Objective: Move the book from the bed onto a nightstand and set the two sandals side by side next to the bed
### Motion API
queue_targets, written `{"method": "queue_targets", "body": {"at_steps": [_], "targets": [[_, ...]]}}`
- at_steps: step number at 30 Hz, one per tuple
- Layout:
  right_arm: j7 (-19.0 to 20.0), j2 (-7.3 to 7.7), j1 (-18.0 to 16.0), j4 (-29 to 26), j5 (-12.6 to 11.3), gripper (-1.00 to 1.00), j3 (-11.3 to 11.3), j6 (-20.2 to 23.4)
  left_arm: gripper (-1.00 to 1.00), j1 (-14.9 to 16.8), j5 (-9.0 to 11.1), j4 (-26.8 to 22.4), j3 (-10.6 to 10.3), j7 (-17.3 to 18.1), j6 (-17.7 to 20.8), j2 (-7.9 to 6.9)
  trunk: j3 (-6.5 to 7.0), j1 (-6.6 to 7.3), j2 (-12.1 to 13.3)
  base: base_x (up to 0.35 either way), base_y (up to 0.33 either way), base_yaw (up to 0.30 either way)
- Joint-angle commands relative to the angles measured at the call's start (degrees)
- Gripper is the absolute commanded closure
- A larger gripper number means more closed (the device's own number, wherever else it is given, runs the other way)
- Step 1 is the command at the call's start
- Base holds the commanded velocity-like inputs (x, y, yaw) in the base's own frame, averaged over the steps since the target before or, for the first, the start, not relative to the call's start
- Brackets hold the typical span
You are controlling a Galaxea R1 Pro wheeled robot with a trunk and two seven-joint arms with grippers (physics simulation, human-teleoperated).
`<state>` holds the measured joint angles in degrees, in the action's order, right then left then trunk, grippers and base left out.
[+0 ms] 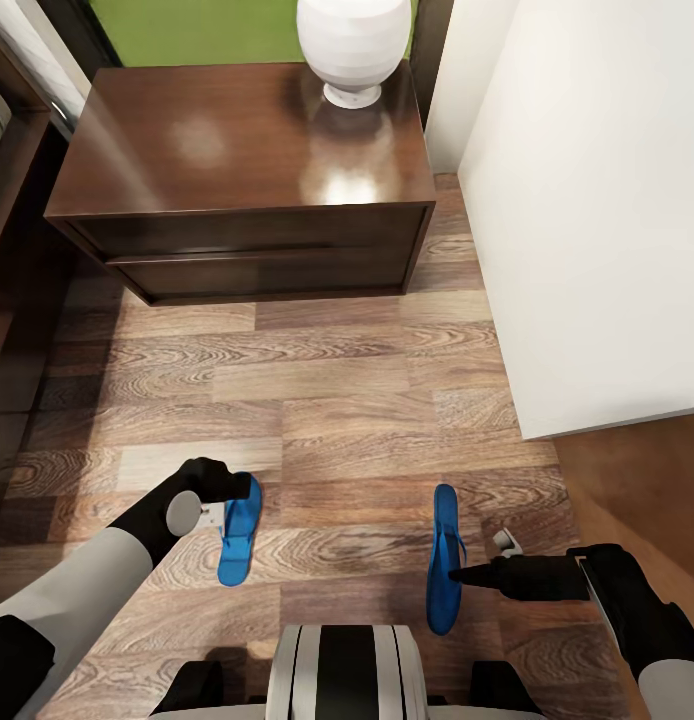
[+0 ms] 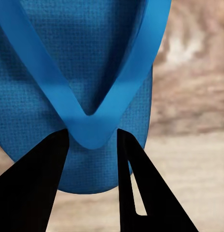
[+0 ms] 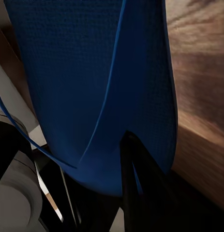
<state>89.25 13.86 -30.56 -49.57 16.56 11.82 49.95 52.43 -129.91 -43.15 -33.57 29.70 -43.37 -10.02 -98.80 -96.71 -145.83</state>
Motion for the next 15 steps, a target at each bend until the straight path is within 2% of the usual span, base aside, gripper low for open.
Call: {"method": "queue_targets", "body": {"at_steps": [1, 5, 15], "targets": [[0.8, -0.03, 0.0, 0.0, 0.6, 1.00, 0.2, 0.9, 1.00, 0.0, 0.0, -0.1, -0.3, 0.2, -0.2, -0.07, -0.03, 0.01, 0.0, 0.000, 0.000, 0.000], [0.8, -0.04, 0.0, -0.1, 0.6, 1.00, 0.2, 0.8, 1.00, 0.0, 0.0, -0.2, -0.3, 0.2, -0.2, -0.07, -0.03, 0.01, 0.0, 0.000, 0.000, 0.000], [0.8, 0.00, 0.0, -0.1, 0.6, 1.00, 0.2, 0.9, 1.00, 0.0, 0.0, -0.2, -0.3, 0.2, -0.4, 0.00, 2.18, 0.27, 0.1, 0.000, 0.000, 0.000]]}}
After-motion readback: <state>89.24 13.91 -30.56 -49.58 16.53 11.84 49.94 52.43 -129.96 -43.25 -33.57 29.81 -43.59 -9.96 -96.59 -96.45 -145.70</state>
